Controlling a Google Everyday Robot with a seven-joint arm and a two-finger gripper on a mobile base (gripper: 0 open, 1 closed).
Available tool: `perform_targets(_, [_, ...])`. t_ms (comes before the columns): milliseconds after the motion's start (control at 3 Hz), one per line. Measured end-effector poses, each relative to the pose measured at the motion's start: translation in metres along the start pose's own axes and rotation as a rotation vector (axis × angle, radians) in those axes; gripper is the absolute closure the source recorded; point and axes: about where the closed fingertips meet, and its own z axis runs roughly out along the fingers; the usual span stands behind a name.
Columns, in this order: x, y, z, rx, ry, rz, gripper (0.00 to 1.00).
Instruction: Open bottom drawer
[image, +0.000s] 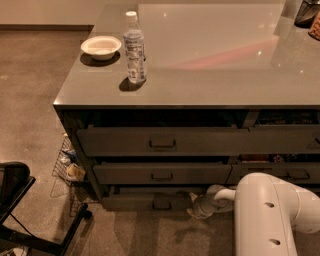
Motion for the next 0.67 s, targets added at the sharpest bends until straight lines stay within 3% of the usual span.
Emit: perform_targets(667, [-0.001,0.011,-0.01,-0.001,0.014,0.002,1.0])
